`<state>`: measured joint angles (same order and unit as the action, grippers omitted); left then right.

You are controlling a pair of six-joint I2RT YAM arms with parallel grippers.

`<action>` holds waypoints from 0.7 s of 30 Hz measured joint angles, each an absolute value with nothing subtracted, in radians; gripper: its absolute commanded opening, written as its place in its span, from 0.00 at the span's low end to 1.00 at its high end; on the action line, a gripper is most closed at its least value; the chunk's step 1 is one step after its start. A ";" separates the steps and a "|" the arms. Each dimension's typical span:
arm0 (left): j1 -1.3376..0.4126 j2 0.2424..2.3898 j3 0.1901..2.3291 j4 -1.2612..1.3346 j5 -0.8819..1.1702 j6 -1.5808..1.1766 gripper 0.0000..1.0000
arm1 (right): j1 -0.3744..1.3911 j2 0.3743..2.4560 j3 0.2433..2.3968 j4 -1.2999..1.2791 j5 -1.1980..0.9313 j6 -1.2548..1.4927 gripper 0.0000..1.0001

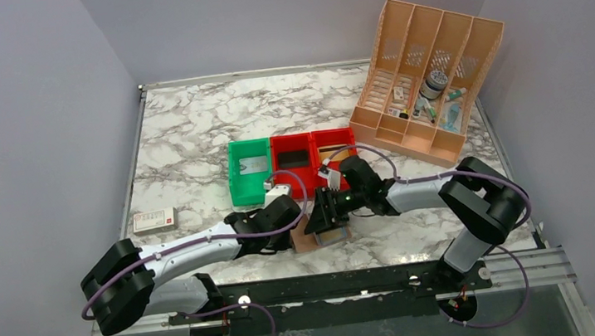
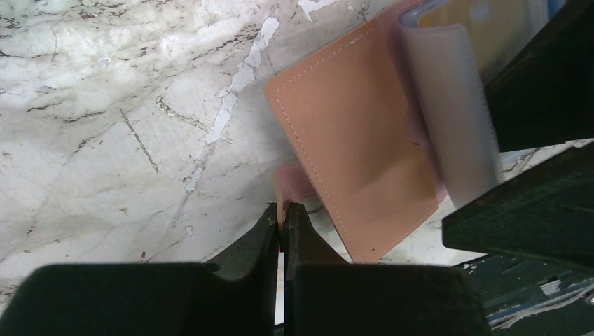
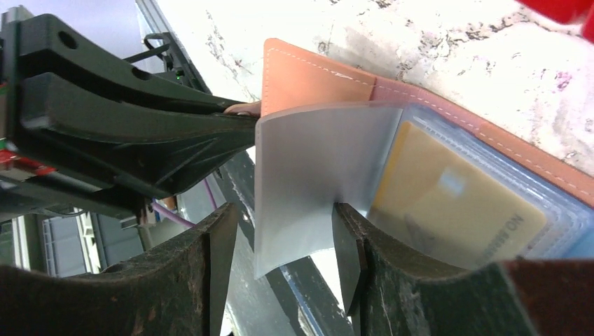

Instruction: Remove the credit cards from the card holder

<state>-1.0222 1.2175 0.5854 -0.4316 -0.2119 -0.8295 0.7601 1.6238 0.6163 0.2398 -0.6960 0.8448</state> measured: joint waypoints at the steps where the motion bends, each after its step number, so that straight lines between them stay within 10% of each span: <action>1: -1.022 1.214 0.585 -0.430 -0.212 -0.832 0.00 | 0.760 1.628 0.616 0.239 -0.693 0.845 0.54; 21: -1.022 1.131 0.568 -0.405 -0.212 -0.886 0.19 | 0.801 1.653 0.600 0.273 -0.585 0.901 0.61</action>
